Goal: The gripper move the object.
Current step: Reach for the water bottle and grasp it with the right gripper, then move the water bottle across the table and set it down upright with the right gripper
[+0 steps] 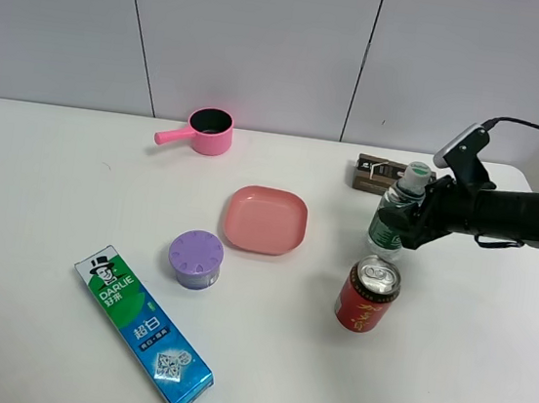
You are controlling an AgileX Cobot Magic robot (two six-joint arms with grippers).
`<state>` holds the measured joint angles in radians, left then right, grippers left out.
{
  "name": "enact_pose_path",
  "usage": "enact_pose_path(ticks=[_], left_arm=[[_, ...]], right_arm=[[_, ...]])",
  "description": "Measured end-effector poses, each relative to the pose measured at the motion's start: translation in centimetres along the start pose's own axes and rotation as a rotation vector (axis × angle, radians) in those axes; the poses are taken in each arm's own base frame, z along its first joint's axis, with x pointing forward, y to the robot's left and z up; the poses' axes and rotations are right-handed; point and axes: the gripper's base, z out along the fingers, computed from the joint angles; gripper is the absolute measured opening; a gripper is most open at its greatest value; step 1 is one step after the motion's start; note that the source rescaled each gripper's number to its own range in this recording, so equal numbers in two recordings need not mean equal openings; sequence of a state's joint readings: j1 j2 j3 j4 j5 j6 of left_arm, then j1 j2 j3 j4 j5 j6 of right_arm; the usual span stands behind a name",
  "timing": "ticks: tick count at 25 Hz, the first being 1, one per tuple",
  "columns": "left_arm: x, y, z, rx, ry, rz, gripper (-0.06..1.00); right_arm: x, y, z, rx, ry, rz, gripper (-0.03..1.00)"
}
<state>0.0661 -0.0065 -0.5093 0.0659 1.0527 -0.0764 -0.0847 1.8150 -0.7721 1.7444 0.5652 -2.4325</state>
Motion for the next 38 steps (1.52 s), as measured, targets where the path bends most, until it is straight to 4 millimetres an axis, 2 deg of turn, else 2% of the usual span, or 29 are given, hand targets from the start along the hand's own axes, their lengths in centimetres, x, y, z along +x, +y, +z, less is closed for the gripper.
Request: enact_pose_path(ticks=[9,13,23,27,32,38], left_arm=[[0.0,0.0,0.0,0.0,0.0,0.0,1.0],[0.0,0.0,0.0,0.0,0.0,0.0,1.0],[0.0,0.0,0.0,-0.001,0.0,0.0,1.0],[0.0,0.0,0.0,-0.001,0.0,0.0,1.0],[0.0,0.0,0.0,-0.001,0.0,0.0,1.0],[0.0,0.0,0.0,-0.001,0.0,0.0,1.0]], right_arm=[[-0.1,0.0,0.0,0.004,0.001,0.058,0.0],[-1.0,-0.1,-1.0,0.032,-0.01,0.072,0.0],[-6.7,0.6,-7.4,0.147,-0.21,0.068,0.0],[-8.4,1.3,-9.7,0.161,-0.288,0.093,0.0],[-9.8,3.0,-11.4,0.114,-0.335,0.106,0.0],[-12.0,8.0,-10.9,0.032,-0.297,-0.017,0.0]])
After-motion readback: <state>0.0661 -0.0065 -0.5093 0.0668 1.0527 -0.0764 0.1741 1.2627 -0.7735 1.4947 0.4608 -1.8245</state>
